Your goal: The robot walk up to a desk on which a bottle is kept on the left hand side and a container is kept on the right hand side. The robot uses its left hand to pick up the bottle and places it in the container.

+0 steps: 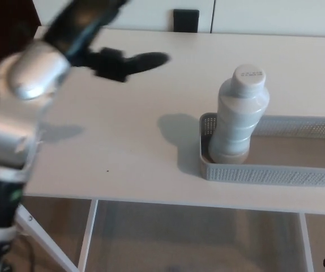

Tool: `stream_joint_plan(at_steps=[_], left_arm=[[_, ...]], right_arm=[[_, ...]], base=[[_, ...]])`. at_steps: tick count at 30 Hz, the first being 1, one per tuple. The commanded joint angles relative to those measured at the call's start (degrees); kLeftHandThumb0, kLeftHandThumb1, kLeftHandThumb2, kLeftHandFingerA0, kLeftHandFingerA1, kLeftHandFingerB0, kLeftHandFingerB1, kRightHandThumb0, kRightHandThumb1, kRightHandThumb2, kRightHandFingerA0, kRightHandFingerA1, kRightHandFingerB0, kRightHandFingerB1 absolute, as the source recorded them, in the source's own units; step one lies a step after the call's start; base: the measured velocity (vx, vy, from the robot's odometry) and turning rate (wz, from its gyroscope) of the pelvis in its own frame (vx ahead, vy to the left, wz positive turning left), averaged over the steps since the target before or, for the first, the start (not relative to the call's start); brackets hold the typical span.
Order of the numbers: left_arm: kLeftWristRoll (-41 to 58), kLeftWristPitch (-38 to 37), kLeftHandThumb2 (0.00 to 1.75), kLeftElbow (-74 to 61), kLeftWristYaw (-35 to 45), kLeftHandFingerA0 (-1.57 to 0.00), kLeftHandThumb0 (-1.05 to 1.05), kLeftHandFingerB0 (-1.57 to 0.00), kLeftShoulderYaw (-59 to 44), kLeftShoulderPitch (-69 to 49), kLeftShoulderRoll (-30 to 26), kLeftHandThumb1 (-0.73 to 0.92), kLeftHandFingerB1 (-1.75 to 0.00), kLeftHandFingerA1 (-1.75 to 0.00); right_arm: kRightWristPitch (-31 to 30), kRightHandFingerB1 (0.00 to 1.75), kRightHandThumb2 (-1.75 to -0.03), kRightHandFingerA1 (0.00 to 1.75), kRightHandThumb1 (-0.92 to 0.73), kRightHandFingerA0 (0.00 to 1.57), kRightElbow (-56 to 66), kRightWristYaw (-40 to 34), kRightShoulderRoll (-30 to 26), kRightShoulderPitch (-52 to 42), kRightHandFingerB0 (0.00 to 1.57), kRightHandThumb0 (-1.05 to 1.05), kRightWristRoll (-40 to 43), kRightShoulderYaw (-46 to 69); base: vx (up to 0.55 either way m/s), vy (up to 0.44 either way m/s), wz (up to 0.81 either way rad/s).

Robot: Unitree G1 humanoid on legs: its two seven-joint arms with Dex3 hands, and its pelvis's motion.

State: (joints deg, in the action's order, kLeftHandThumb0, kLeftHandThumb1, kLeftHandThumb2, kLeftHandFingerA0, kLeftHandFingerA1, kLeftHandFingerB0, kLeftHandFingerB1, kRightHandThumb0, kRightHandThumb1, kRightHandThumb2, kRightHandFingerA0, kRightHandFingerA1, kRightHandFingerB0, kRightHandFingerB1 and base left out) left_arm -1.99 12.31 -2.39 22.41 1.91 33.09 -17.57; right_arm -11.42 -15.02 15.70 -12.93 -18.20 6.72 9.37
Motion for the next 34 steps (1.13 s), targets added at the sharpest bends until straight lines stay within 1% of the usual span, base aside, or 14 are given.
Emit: stream_joint_plan(at_steps=[1,5,7,8,9,11,17,18,21,22,27,28,33,34], left_arm=[[48.2,13.8,0.66,-31.6,34.3,0.00,-0.53,0.00,-51.4,-36.7,-18.5,0.30,-0.16,-0.11],[54.6,13.8,0.73,-29.3,38.9,0.00,-0.57,0.00,-57.9,-43.5,-16.8,0.36,-0.14,-0.15],[61.4,11.9,0.67,-22.0,52.6,-0.05,-0.54,-0.09,-67.0,-55.2,-13.5,0.36,-0.24,-0.36],[61.2,10.8,0.87,-17.5,59.6,-0.01,-0.25,0.00,-69.0,-59.0,-12.9,0.35,-0.49,-0.49],[60.8,9.4,0.60,-11.2,67.5,-0.14,-0.39,-0.13,-70.5,-64.6,-12.6,0.44,-0.32,-0.35],[59.5,9.4,0.56,-6.9,69.8,-0.30,-0.30,-0.35,-70.3,-70.0,-13.3,0.49,-0.33,-0.36],[55.9,0.9,0.55,8.4,70.1,-0.46,-0.28,-0.61,-62.2,-75.6,-17.5,0.51,-0.41,-0.43],[52.4,-1.0,0.54,18.7,70.1,-0.52,-0.31,-0.63,-58.2,-74.5,-19.7,0.48,-0.40,-0.41],[48.8,-1.9,0.55,29.2,70.1,-0.48,-0.31,-0.58,-54.8,-73.0,-21.1,0.48,-0.38,-0.42],[43.5,-2.9,0.54,37.4,70.1,-0.49,-0.29,-0.56,-54.0,-71.9,-21.7,0.46,-0.38,-0.47],[32.4,-1.7,0.58,58.5,66.1,-0.49,-0.21,-0.54,-52.5,-68.7,-22.4,0.42,-0.41,-0.49],[31.6,-1.0,0.59,60.5,62.6,-0.44,-0.22,-0.47,-51.9,-68.6,-21.7,0.44,-0.40,-0.49],[29.9,1.8,0.56,67.2,52.0,-0.33,-0.23,-0.46,-50.5,-67.7,-18.0,0.54,-0.36,-0.42],[28.9,0.7,0.58,68.1,47.0,-0.39,-0.42,-0.36,-49.9,-66.7,-16.7,0.60,-0.32,-0.38]], right_arm=[[-2.5,0.75,-1.61,0.80,-0.68,0.24,-1.2,-0.1,-2.4,2.2,0.21,0.19,0.2,1.3],[-2.1,0.75,-1.66,0.84,-0.64,0.27,-1.9,0.1,-2.2,2.8,0.19,0.20,0.6,1.6],[-1.2,0.87,-1.71,0.88,-0.60,0.25,-4.5,0.7,-2.1,3.8,0.29,0.25,1.9,2.8],[-1.2,0.87,-1.75,0.97,-0.62,0.37,-3.7,0.6,-2.2,3.4,0.31,0.28,1.9,2.9],[-1.6,0.84,-1.74,0.95,-0.62,0.35,-1.2,0.3,-2.2,2.1,0.26,0.24,1.7,2.8],[-2.0,0.75,-1.52,0.84,-0.86,0.43,0.7,-0.1,-2.1,0.7,0.30,0.15,1.2,2.4],[0.6,0.77,-1.59,0.91,-0.92,0.48,-0.7,-0.7,-0.7,-0.3,0.28,0.16,1.4,2.7],[0.9,0.79,-1.71,0.99,-0.63,0.36,-1.5,-0.9,-0.4,-0.6,0.18,0.22,1.8,3.3],[0.0,0.76,-1.64,0.90,-0.66,0.28,-1.8,-1.4,-0.4,-0.4,0.14,0.22,1.9,3.7],[0.2,0.77,-1.55,0.82,-0.91,0.37,-2.5,-1.4,-0.8,-0.3,0.31,0.17,1.8,3.9],[1.6,0.76,-1.55,0.81,-0.73,0.24,-5.7,-1.3,-2.2,0.3,0.21,0.23,1.2,4.4],[1.8,0.80,-1.56,0.82,-0.92,0.35,-5.5,-1.1,-2.2,0.0,0.36,0.13,1.6,4.9],[1.2,0.68,-1.48,0.77,-0.75,0.24,-6.8,-2.0,-2.9,-0.2,0.13,0.23,0.5,4.6],[1.5,0.70,-1.44,0.79,-0.78,0.25,-8.8,-2.0,-2.9,0.6,0.17,0.27,0.4,4.5]], base=[[0.00,0.000,0.00],[0.00,0.000,0.00],[0.00,0.000,0.00],[0.00,0.000,0.00],[0.00,0.000,0.00],[0.00,0.000,0.00],[0.00,0.000,0.00],[0.00,0.000,0.00],[0.00,0.000,0.00],[0.00,0.000,0.00],[0.00,0.000,0.00],[0.00,0.000,0.00],[0.00,0.000,0.00],[0.00,0.000,0.00]])
